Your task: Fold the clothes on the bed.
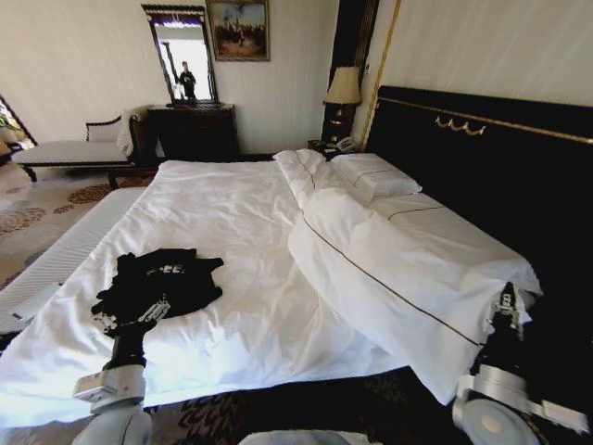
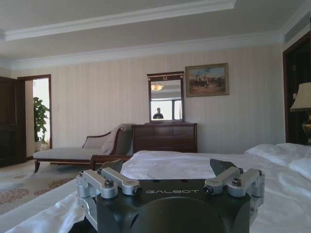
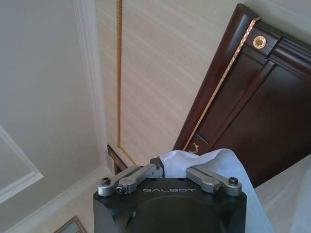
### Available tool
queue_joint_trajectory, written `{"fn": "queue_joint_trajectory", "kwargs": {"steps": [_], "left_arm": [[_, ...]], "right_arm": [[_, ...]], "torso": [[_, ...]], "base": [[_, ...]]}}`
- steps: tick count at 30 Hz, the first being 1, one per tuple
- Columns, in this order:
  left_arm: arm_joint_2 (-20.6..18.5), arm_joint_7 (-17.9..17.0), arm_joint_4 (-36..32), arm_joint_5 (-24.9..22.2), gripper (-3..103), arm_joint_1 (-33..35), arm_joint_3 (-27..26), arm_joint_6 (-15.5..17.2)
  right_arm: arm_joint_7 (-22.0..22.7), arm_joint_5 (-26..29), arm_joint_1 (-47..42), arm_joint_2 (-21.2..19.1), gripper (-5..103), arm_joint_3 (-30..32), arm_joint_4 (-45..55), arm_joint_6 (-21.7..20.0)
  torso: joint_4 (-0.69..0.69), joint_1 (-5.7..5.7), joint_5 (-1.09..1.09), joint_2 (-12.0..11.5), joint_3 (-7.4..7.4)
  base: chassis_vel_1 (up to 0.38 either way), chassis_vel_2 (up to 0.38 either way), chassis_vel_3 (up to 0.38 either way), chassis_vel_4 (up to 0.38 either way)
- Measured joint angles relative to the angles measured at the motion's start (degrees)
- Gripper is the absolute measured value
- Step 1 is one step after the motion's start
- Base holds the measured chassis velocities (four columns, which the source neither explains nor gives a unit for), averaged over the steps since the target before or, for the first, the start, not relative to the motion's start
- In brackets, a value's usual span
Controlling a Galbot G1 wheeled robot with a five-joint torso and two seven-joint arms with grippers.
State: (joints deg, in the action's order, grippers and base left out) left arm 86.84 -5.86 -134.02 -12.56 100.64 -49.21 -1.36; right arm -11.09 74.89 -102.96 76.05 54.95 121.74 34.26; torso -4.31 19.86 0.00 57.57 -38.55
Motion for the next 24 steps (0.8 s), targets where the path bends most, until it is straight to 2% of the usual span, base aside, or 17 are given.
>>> {"fn": "queue_joint_trajectory", "kwargs": {"steps": [14, 24], "left_arm": [[-5.4, -0.8, 6.3, -4.0, 100, -6.4, 1.8, 1.8], [-8.8, -1.1, 6.7, -6.6, 100, -7.7, 2.9, 2.2]], "right_arm": [[-0.8, -1.7, -6.4, 6.0, 0, 3.9, -1.2, 3.5], [-1.8, -2.2, -9.5, 10.8, 0, 4.8, -2.2, 5.4]], "torso": [[-0.01, 0.0, -0.01, 0.0, -0.01], [0.0, 0.0, -0.01, 0.0, 0.0]], "base": [[0.0, 0.0, 0.0, 0.0], [0.0, 0.0, 0.0, 0.0]]}}
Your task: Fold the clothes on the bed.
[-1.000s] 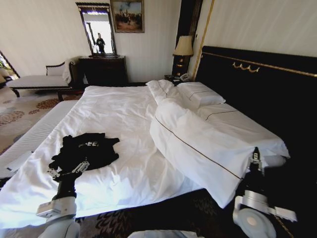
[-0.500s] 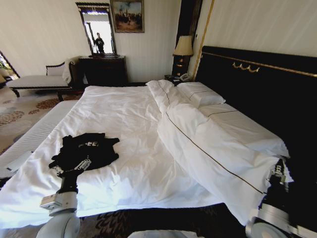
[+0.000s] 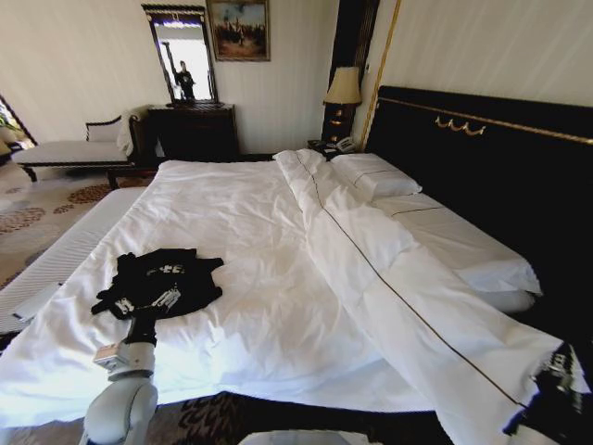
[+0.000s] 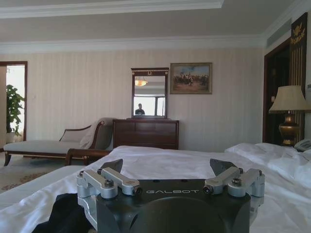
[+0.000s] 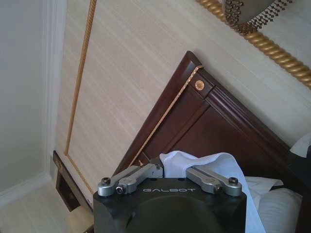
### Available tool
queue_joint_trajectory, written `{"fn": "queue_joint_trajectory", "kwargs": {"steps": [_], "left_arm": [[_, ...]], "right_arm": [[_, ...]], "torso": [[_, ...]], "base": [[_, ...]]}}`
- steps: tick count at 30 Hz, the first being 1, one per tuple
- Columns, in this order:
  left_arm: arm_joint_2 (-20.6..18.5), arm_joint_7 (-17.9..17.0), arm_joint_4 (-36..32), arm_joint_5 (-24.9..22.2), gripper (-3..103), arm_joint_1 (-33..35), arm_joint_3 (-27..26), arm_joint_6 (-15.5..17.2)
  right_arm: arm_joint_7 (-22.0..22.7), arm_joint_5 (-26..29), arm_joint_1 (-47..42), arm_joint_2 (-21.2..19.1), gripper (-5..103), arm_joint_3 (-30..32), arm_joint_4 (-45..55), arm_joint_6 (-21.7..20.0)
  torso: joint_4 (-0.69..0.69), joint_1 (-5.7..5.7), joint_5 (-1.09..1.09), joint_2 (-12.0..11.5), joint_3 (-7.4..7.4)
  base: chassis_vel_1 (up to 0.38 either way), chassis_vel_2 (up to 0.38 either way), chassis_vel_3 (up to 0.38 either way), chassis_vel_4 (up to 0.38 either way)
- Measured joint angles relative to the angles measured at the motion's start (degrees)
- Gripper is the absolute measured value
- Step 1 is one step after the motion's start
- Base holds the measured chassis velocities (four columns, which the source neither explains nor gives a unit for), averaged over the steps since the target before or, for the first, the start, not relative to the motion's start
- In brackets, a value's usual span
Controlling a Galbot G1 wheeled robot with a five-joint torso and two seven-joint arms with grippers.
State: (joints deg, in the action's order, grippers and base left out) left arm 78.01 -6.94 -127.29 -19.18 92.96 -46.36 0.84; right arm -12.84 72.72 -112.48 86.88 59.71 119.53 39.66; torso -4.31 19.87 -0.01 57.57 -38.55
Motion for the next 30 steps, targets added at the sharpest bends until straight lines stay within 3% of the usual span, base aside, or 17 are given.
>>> {"fn": "queue_joint_trajectory", "kwargs": {"steps": [10, 30], "left_arm": [[-4.3, -0.2, 1.5, -3.5, 100, -2.3, 0.6, 0.4], [-9.8, -0.1, 5.7, -7.1, 100, -5.3, 3.1, -0.1]], "right_arm": [[-0.1, -0.6, -3.2, 5.1, 0, 1.7, 0.8, 1.5], [-0.3, -2.1, -4.5, 5.5, 0, 4.4, -4.1, 3.0]], "torso": [[0.0, 0.0, 0.01, 0.0, 0.0], [0.01, 0.0, 0.02, 0.0, 0.0]], "base": [[0.0, 0.0, 0.0, 0.0], [0.0, 0.0, 0.0, 0.0]]}}
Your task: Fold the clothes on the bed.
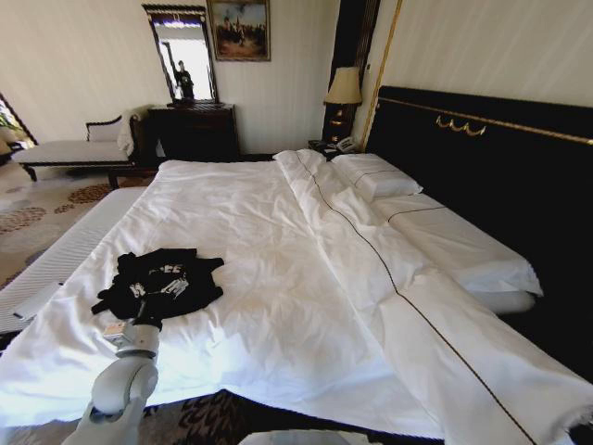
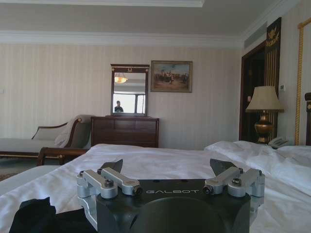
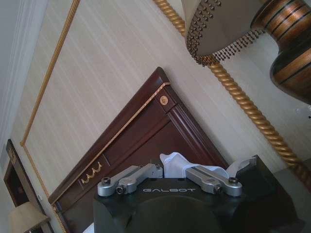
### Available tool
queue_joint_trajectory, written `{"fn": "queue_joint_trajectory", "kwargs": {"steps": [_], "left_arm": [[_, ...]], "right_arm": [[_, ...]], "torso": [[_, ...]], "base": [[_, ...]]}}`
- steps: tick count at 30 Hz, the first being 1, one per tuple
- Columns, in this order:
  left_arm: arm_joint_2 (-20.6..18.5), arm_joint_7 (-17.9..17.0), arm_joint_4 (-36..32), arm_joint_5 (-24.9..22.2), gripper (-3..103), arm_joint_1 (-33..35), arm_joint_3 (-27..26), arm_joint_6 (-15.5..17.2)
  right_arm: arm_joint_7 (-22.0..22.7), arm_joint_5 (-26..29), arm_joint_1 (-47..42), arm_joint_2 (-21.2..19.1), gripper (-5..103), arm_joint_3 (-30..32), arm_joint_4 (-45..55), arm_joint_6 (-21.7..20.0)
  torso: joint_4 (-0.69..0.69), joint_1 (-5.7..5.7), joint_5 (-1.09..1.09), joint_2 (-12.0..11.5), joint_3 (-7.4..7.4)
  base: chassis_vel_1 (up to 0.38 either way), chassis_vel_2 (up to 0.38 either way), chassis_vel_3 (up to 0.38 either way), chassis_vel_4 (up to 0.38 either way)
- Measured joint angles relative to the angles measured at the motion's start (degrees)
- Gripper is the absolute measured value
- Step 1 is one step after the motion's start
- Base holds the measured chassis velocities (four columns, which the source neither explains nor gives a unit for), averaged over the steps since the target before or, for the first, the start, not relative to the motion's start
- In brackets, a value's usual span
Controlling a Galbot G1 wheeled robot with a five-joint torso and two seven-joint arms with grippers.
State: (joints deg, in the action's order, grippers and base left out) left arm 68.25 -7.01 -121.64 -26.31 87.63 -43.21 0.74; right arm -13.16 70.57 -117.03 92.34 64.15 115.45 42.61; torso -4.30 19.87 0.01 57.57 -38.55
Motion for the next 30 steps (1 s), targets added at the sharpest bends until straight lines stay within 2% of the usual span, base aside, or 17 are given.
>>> {"fn": "queue_joint_trajectory", "kwargs": {"steps": [14, 26, 28, 30], "left_arm": [[-0.3, 0.2, 1.3, -0.8, 100, -0.6, 0.3, -0.5], [-0.3, 0.2, 0.9, -0.8, 100, 0.1, -0.6, -0.6], [-0.2, 0.2, 0.7, -0.8, 100, 0.2, -0.6, -0.6], [-0.2, 0.2, 0.6, -0.8, 100, 0.2, -0.6, -0.6]], "right_arm": [[0.9, -0.1, -0.4, -0.1, 0, 1.3, -4.8, 0.7], [0.4, -1.7, 0.4, -0.2, -2, -0.3, -6.7, 1.7], [-1.1, -2.0, -0.3, -0.2, 8, -0.9, -5.8, 2.0], [-1.7, -2.1, -0.6, -0.2, 8, -1.1, -5.3, 2.0]], "torso": [[0.0, 0.0, -0.01, 0.0, 0.0], [-0.04, 0.0, -0.02, 0.0, 0.0], [-0.05, 0.0, -0.02, 0.0, 0.0], [-0.04, -0.01, -0.02, 0.0, 0.0]], "base": [[0.0, 0.0, 0.0, 0.0], [0.0, 0.0, 0.0, 0.0], [0.0, 0.0, 0.0, 0.0], [0.0, 0.0, 0.0, 0.0]]}}
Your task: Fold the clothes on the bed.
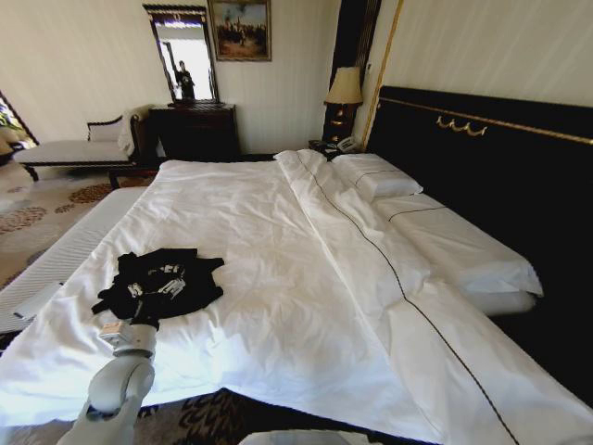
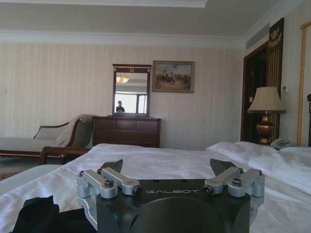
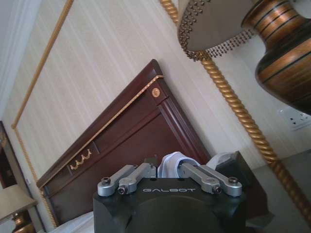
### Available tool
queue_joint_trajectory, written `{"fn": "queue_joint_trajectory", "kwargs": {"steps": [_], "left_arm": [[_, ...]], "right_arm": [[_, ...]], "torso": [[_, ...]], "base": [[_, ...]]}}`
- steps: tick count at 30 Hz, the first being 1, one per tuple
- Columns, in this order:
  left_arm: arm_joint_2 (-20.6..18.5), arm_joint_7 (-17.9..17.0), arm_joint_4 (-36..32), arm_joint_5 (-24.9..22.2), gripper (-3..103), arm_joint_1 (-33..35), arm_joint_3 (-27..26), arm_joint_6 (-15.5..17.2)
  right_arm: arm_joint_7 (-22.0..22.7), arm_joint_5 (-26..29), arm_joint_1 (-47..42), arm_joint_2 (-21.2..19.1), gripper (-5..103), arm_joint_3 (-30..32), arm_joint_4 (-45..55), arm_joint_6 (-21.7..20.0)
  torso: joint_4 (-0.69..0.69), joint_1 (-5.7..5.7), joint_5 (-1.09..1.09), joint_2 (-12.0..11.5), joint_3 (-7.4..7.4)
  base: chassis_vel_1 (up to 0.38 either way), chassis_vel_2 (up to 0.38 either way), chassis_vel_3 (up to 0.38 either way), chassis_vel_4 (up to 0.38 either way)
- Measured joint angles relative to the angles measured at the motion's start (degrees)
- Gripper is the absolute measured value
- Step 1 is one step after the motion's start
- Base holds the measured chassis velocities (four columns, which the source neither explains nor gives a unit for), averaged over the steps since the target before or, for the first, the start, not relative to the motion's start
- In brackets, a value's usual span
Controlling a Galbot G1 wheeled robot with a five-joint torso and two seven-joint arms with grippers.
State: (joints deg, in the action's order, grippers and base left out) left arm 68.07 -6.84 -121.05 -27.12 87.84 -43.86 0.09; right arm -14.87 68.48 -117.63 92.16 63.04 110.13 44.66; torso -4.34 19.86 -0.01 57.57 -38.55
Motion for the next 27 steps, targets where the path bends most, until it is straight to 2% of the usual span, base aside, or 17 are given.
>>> {"fn": "queue_joint_trajectory", "kwargs": {"steps": [2, 4, 6, 7, 8, 9, 10, 11, 12, 13, 16, 18, 21, 22, 24, 27], "left_arm": [[0.1, 0.0, -0.1, 0.0, 100, 0.0, 0.0, 0.0], [0.2, 0.0, -0.1, 0.0, 100, 0.0, 0.0, -0.1], [0.2, 0.0, -0.1, 0.0, 100, 0.1, 0.0, -0.1], [0.3, 0.0, -0.1, 0.0, 100, 0.1, 0.0, -0.2], [0.3, 0.0, -0.1, 0.0, 100, 0.1, 0.0, -0.2], [0.4, 0.0, -0.1, 0.0, 100, 0.0, 0.2, -0.3], [0.5, 0.0, -0.1, 0.0, 100, -0.1, 0.3, -0.3], [0.5, 0.0, -0.1, 0.0, 100, -0.1, 0.3, -0.3], [0.6, 0.0, -0.1, 0.0, 100, -0.2, 0.4, -0.3], [0.6, 0.0, -0.1, 0.0, 100, -0.3, 0.4, -0.3], [0.7, 0.0, 0.1, -0.2, 100, -0.5, 0.5, -0.4], [0.6, 0.0, 0.1, -0.3, 100, -0.5, 0.5, -0.5], [0.4, 0.0, 0.2, -0.8, 100, -0.5, 0.4, -0.7], [0.4, 0.0, 0.2, -0.8, 100, -0.5, 0.4, -0.7], [0.3, 0.0, 0.3, -1.0, 100, -0.5, 0.3, -0.8], [0.0, 0.1, 0.3, -1.4, 100, -0.5, 0.2, -0.9]], "right_arm": [[-0.4, -0.3, -0.7, 0.0, 19, -0.4, 0.9, 0.0], [1.0, -3.3, -2.6, 0.0, 30, -1.2, 3.4, -0.9], [2.3, -5.3, -3.4, 0.0, 30, -1.6, 4.5, -1.6], [4.7, -7.9, -4.5, 0.0, 35, -2.2, 6.1, -2.9], [6.8, -9.2, -5.0, 0.0, 35, -2.3, 7.0, -3.8], [13.3, -11.7, -5.9, 0.0, 46, -2.6, 9.3, -6.8], [18.1, -13.0, -6.4, 0.0, 51, -2.6, 10.9, -9.1], [18.1, -13.0, -6.4, 0.0, 51, -2.6, 10.9, -9.1], [22.8, -13.9, -6.7, 0.0, 57, -2.6, 12.5, -11.4], [24.8, -14.3, -6.8, 0.0, 57, -2.4, 13.1, -12.5], [36.0, -16.4, -7.2, 0.0, 73, -0.7, 16.3, -18.1], [37.5, -16.6, -7.4, 0.0, 73, -0.5, 16.9, -18.9], [45.4, -18.4, -8.7, 0.0, 89, 0.8, 21.1, -22.6], [45.4, -18.4, -8.7, 0.0, 89, 0.8, 21.1, -22.6], [47.8, -20.1, -9.2, 0.0, 98, 1.6, 23.7, -23.4], [50.6, -21.8, -10.2, 0.0, 99, 4.3, 29.7, -24.8]], "torso": [[0.02, 0.0, 0.0, 0.0, 0.0], [0.02, 0.0, 0.0, 0.0, 0.0], [0.02, 0.0, 0.0, 0.0, 0.0], [0.02, 0.0, 0.01, 0.0, 0.0], [0.02, 0.0, 0.02, 0.0, 0.0], [0.03, 0.0, 0.0, 0.0, 0.0], [0.03, 0.0, -0.01, 0.0, 0.0], [0.03, 0.0, -0.01, 0.0, 0.0], [0.03, 0.0, 0.0, 0.0, 0.0], [0.03, 0.0, 0.01, 0.0, 0.0], [0.04, 0.0, 0.02, 0.0, 0.0], [0.03, 0.0, 0.02, 0.0, 0.0], [0.03, 0.0, 0.01, 0.0, 0.0], [0.03, 0.0, 0.01, 0.0, 0.0], [0.02, 0.0, 0.0, 0.0, 0.0], [0.03, 0.0, 0.0, 0.0, 0.0]], "base": [[0.0, 0.0, 0.0, 0.0], [0.0, 0.0, 0.0, 0.0], [0.0, 0.0, 0.0, 0.0], [0.0, 0.0, 0.0, 0.0], [0.0, 0.0, 0.0, 0.0], [0.0, 0.0, 0.0, 0.0], [0.0, 0.0, 0.0, 0.0], [0.0, 0.0, 0.0, 0.0], [0.0, 0.0, 0.0, 0.0], [0.0, 0.0, 0.0, 0.0], [0.0, 0.0, 0.0, 0.0], [0.0, 0.0, 0.0, 0.0], [0.0, 0.0, 0.0, 0.0], [0.0, 0.0, 0.0, 0.0], [0.0, 0.0, 0.0, 0.0], [0.0, 0.0, 0.0, 0.0]]}}
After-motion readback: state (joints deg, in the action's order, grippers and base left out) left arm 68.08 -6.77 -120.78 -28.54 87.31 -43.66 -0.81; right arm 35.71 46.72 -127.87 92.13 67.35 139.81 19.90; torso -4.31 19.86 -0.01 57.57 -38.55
